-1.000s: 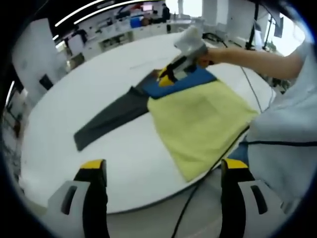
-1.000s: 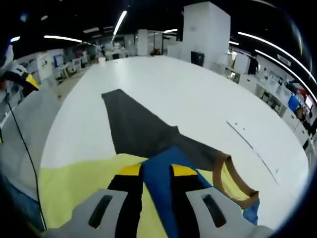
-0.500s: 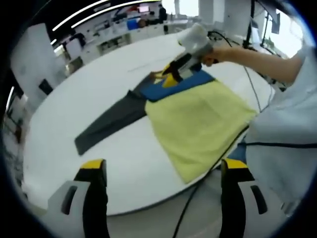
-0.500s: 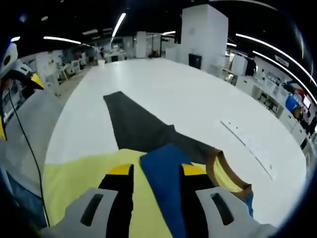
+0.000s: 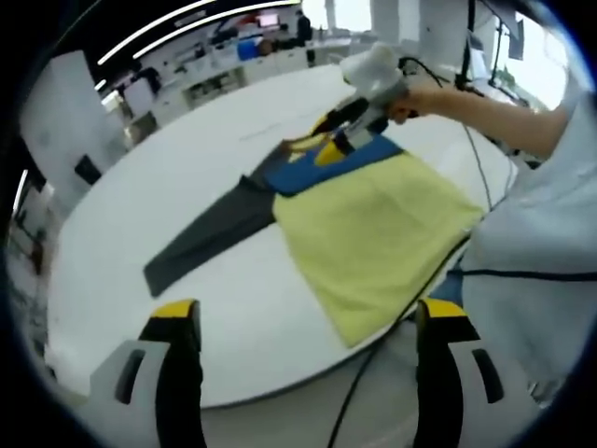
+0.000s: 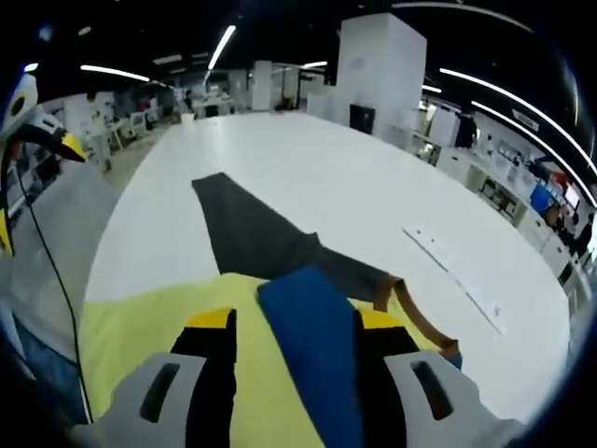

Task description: Fold the garment on the visible template until the final outline fits inside the template.

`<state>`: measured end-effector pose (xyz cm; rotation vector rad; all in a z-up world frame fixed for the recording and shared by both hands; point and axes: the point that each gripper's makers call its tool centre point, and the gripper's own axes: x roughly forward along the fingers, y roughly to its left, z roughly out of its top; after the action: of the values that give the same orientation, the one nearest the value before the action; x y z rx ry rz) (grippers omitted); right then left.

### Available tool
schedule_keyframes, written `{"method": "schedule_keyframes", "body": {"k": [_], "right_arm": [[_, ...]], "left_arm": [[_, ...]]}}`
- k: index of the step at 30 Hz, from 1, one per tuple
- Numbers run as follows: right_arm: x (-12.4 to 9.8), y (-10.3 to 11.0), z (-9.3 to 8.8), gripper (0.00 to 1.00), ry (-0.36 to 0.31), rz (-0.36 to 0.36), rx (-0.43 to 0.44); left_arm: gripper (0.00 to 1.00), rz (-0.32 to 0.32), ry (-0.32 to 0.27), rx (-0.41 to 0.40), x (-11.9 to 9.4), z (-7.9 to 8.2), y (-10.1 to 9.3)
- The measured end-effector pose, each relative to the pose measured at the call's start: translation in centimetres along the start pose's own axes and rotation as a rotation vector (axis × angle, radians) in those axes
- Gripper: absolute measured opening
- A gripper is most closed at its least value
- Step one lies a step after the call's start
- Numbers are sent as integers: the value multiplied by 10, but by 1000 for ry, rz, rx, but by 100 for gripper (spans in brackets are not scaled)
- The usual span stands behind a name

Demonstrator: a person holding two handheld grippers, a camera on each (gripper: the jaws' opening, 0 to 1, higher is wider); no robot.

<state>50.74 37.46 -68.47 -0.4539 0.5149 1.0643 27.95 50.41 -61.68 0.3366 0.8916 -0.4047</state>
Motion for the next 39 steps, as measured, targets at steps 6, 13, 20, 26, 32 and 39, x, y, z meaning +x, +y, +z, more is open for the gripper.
{"method": "schedule_keyframes", "body": {"k": [6, 13, 20, 26, 32, 39], "right_arm": [[-7, 5, -3, 56, 2, 4, 0], [-16, 9, -4, 64, -4, 2, -7], [-26, 11, -6, 71, -11, -1, -10], [-33, 13, -10, 78, -12, 0, -8], [-43, 12, -12, 88, -17, -12, -12], [-52, 14, -17, 95, -13, -8, -19]], "left_arm": [[92, 1, 0, 6, -2, 0, -2], [92, 5, 0, 10, -3, 0, -3], [92, 0, 4, 16, -2, 2, -5], [92, 1, 6, 21, 0, 5, -5], [93, -3, 1, 30, 1, 8, -6], [93, -2, 0, 35, 1, 9, -6]]}}
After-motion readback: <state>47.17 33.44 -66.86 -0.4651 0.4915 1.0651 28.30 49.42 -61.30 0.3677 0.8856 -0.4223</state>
